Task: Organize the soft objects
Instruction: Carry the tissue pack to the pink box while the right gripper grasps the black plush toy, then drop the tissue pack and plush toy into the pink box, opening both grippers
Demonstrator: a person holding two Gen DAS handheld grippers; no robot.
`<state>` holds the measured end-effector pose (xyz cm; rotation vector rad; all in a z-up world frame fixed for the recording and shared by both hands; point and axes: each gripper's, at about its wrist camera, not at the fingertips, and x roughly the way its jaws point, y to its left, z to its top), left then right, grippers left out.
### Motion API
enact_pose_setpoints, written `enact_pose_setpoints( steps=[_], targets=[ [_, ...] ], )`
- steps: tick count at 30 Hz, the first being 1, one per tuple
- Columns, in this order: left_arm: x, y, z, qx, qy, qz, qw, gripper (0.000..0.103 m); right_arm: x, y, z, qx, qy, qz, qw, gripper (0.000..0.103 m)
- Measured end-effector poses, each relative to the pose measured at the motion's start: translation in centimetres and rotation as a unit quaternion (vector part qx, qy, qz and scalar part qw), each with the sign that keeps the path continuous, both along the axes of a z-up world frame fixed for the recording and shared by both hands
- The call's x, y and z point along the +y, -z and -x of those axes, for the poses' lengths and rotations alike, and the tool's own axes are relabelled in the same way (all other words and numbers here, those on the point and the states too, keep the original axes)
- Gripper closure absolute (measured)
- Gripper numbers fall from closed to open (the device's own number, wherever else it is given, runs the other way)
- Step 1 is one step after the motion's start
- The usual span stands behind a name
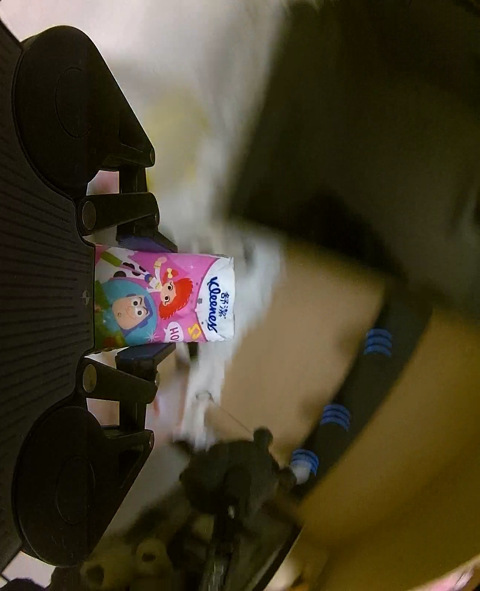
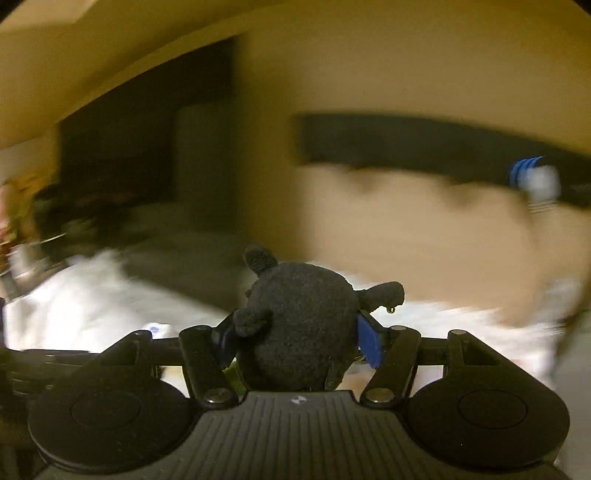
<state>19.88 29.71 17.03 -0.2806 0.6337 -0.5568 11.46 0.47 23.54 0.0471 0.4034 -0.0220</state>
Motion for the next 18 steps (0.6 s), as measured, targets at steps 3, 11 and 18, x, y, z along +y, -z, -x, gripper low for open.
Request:
enact_pose_setpoints(
  steps=[3, 11, 18],
  targets=[
    [-7.0, -2.7, -0.9, -0.027, 0.076, 0.013, 0.9967, 0.050, -5.4, -0.3, 1.7, -0.007, 0.058, 0.008, 0.998, 0.039],
    [-24.9, -7.8, -3.9, -0.057, 0.221, 0.029, 0.9731, 0.044, -15.0, 6.7, 2.3, 0.043, 0.122, -0.025, 0.991, 0.034],
    [-36.6, 0.3, -7.6, 0.026, 0.211, -0.114, 0.9705, 0.050, -13.6, 12.6, 7.5, 0.058, 0.099, 0.041, 0.993, 0.022]
  ],
)
